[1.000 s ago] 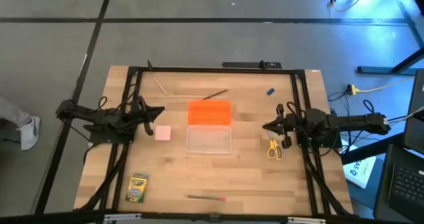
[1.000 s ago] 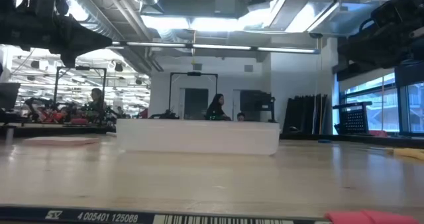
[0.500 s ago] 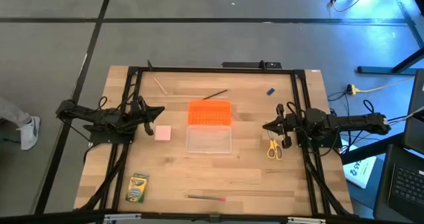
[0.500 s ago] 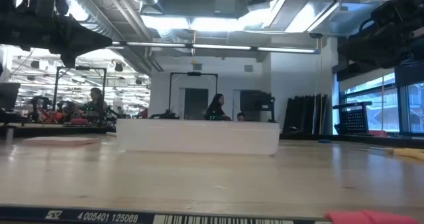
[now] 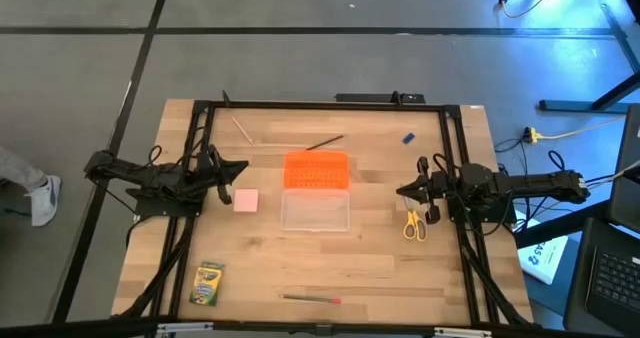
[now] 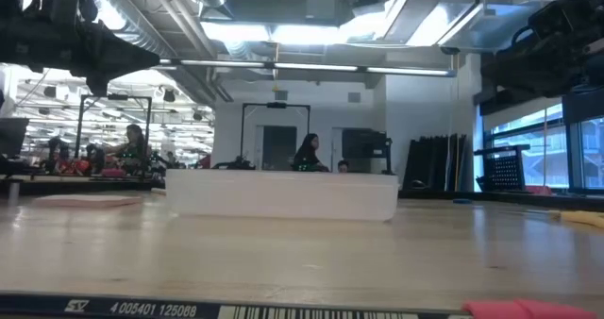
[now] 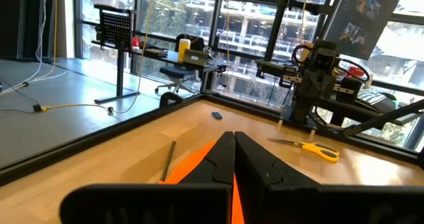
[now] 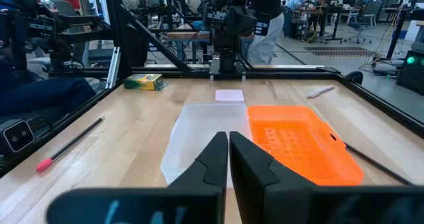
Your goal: Pack school essentials
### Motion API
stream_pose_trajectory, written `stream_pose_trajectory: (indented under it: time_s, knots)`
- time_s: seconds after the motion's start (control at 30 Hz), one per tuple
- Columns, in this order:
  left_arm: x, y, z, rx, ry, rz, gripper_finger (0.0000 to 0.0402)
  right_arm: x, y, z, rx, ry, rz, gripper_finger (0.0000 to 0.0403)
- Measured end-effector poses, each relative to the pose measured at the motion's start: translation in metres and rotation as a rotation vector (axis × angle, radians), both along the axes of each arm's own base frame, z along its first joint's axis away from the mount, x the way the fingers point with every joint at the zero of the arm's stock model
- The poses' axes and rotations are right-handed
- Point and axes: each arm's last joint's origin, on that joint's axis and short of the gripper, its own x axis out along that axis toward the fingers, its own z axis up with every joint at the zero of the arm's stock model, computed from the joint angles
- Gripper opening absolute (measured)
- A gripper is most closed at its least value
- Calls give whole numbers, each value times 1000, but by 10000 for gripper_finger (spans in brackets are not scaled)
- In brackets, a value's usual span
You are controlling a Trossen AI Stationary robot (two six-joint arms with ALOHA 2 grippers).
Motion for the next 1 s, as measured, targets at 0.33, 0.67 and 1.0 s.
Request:
stream_pose_trajectory:
  time_s: [0.33,0.67,1.0]
  knots:
    - [0,0,0,35,17,19,0,0,0,0,19,1,0,20]
    - [-16,3,74,191,-79,-20,0,-1,0,20,11,-206,-15,20]
    - [-13,2,170,162,300,-61,0,-10,-7,83,-36,-218,-238,20]
